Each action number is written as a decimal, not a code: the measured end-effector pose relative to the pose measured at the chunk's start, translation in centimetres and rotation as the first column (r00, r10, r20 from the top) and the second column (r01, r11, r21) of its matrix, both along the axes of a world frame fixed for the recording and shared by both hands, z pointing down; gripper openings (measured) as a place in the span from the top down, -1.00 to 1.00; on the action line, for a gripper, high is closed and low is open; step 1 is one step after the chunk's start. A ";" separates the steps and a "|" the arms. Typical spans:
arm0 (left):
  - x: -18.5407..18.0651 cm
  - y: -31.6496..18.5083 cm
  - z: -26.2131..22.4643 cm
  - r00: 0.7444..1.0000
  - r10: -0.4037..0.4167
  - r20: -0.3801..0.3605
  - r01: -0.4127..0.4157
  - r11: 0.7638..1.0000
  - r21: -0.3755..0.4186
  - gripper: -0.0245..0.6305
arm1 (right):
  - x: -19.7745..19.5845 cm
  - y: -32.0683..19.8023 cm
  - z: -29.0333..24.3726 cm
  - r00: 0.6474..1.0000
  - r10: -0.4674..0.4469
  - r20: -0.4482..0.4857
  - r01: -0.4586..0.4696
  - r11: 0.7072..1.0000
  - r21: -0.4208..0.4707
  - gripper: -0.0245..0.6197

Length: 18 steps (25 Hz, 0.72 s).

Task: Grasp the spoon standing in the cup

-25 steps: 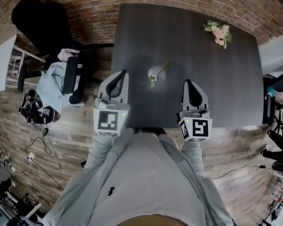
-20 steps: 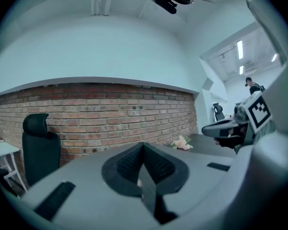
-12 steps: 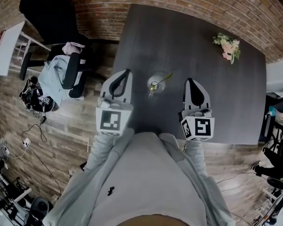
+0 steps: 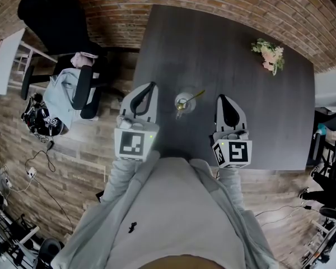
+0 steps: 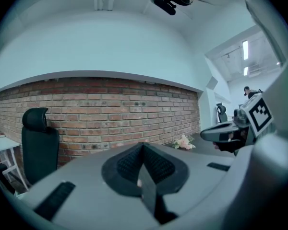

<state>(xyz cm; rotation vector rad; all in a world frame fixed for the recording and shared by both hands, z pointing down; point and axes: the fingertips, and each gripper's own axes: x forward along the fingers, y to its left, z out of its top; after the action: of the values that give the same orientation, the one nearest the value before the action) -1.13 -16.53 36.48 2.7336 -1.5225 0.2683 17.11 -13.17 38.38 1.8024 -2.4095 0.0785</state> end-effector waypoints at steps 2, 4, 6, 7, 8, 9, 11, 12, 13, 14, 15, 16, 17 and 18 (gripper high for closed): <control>0.0 -0.2 0.0 1.000 0.008 0.005 -0.008 1.000 0.006 0.87 | -0.1 -0.2 0.0 1.000 -0.002 0.001 0.002 1.000 -0.001 0.87; 0.0 -0.3 0.2 1.000 0.003 -0.003 -0.003 1.000 -0.007 0.87 | -0.2 -0.2 0.1 1.000 -0.003 0.000 0.003 1.000 -0.005 0.87; 0.0 -0.4 0.4 1.000 0.005 -0.006 -0.005 1.000 -0.013 0.87 | -0.2 -0.3 0.3 1.000 -0.003 -0.004 0.003 1.000 -0.012 0.87; 0.0 -0.5 0.5 1.000 0.010 -0.003 -0.010 1.000 -0.008 0.87 | -0.1 -0.3 0.5 1.000 -0.002 -0.006 0.002 1.000 -0.015 0.87; 0.0 -0.5 0.6 1.000 0.015 0.000 -0.015 1.000 -0.004 0.87 | -0.1 -0.4 0.6 1.000 -0.002 -0.007 0.001 1.000 -0.019 0.87; 0.0 -0.6 0.7 1.000 0.016 0.001 -0.016 1.000 -0.004 0.87 | 0.0 -0.4 0.7 1.000 -0.001 -0.009 0.001 1.000 -0.022 0.87; 0.0 -0.7 0.7 1.000 0.012 -0.005 -0.012 1.000 -0.014 0.87 | 0.0 -0.5 0.9 1.000 -0.002 -0.011 0.002 1.000 -0.030 0.87; 0.0 -0.8 0.7 1.000 0.011 -0.007 -0.011 1.000 -0.018 0.87 | -0.1 -0.6 1.0 1.000 -0.004 -0.013 0.003 0.999 -0.034 0.87; -0.1 -0.8 0.8 1.000 0.016 -0.002 -0.016 1.000 -0.014 0.87 | -0.2 -0.6 1.0 1.000 -0.007 -0.015 0.006 0.999 -0.036 0.87; -0.1 -0.9 0.9 1.000 0.024 0.007 -0.024 1.000 -0.004 0.87 | -0.2 -0.7 1.1 1.000 -0.010 -0.017 0.009 0.999 -0.039 0.87; -0.1 -1.0 1.1 0.999 0.030 0.013 -0.030 1.000 0.002 0.87 | -0.2 -0.8 1.2 1.000 -0.013 -0.019 0.012 0.999 -0.042 0.87; -0.1 -1.0 1.2 0.999 0.030 0.014 -0.030 1.000 0.001 0.87 | -0.2 -0.9 1.4 1.000 -0.014 -0.020 0.013 0.999 -0.046 0.87; -0.2 -1.0 1.2 1.000 0.026 0.010 -0.026 1.000 -0.005 0.87 | -0.2 -0.9 1.6 1.000 -0.015 -0.020 0.014 0.999 -0.051 0.87; -0.2 -1.0 1.3 1.000 0.020 0.006 -0.020 1.000 -0.010 0.87 | -0.1 -1.0 1.8 1.000 -0.016 -0.018 0.015 0.998 -0.057 0.87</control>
<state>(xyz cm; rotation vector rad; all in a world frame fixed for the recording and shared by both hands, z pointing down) -1.33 -17.54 37.77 2.7447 -1.4914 0.2836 16.97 -14.15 40.16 1.7523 -2.3830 0.1264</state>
